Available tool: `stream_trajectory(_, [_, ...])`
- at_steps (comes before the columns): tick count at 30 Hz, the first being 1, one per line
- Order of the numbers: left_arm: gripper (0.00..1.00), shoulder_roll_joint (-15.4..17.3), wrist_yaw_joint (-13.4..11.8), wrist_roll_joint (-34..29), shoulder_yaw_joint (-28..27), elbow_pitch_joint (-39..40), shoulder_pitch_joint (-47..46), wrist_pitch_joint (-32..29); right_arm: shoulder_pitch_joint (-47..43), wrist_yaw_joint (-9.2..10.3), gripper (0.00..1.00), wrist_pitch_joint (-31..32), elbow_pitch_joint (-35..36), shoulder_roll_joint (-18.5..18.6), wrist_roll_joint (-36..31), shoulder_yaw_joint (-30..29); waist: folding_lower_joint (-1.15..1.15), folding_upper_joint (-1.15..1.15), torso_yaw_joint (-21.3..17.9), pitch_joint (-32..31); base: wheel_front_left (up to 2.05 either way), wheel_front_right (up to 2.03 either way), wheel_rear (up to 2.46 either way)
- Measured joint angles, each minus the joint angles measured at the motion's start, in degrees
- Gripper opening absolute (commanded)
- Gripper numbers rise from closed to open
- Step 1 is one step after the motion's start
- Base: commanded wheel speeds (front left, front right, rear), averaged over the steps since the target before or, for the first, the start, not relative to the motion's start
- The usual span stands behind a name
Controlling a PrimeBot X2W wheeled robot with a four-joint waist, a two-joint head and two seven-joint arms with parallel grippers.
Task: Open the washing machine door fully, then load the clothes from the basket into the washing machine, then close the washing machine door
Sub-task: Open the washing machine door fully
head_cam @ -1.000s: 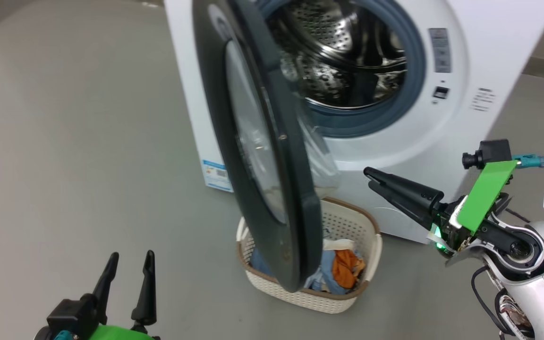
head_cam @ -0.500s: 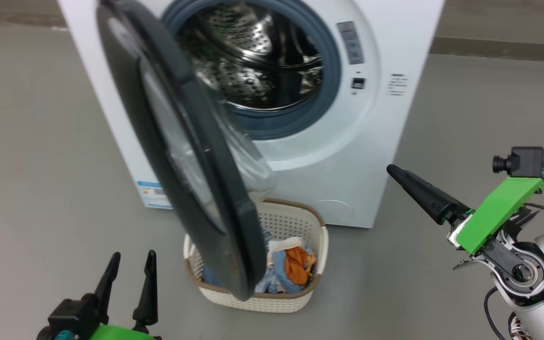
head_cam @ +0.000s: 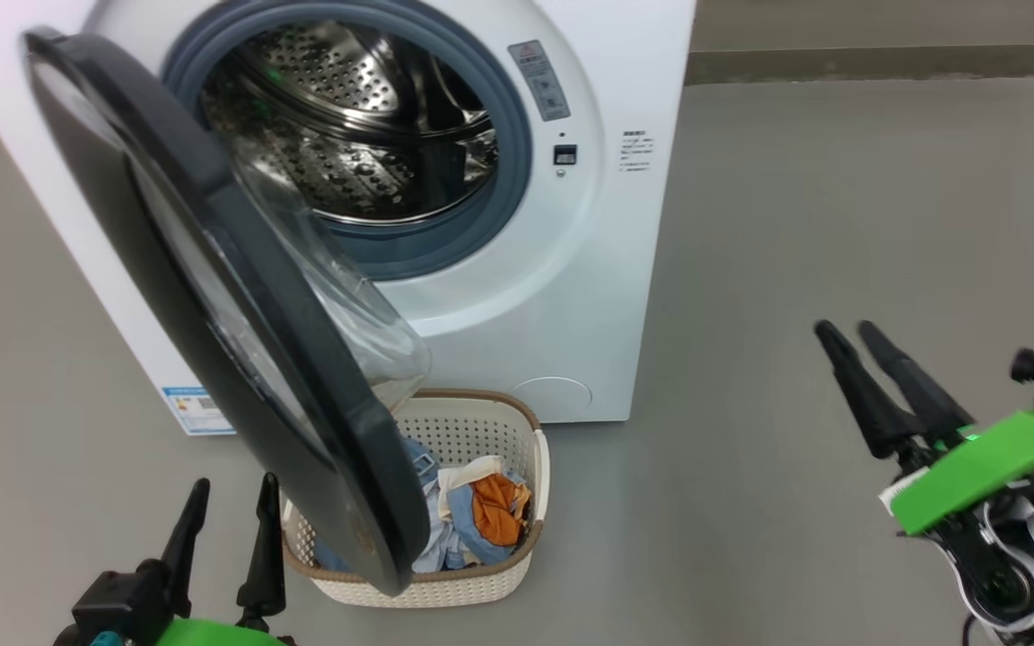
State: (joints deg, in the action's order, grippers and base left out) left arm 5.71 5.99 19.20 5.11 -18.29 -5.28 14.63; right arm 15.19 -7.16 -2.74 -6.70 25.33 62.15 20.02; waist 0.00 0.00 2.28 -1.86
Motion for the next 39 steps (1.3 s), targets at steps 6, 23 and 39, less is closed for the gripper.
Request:
stream_trajectory(6, [1.0,0.0,0.0,0.0,-0.3,0.8,1.0,0.0,-3.1,-0.01,1.0,-8.6,-3.6,-0.1,-9.8,-1.8,0.0,0.0,-1.2,-0.1,0.0,0.0,0.0])
stream_trajectory(23, [1.0,0.0,-0.5,0.3,-1.1,2.1,1.0,0.0,-10.1,-0.01,1.0,-11.7,-5.7,-8.3,-28.7,-12.7,0.0,0.0,-1.4,0.3,0.0,0.0,0.0])
stream_trajectory(39, [1.0,-0.2,-0.5,0.3,-1.3,2.5,1.0,0.0,-10.9,-0.01,1.0,-11.7,-8.5,-10.8,-33.9,-12.8,0.0,0.0,-0.6,0.6,0.0,0.0,0.0])
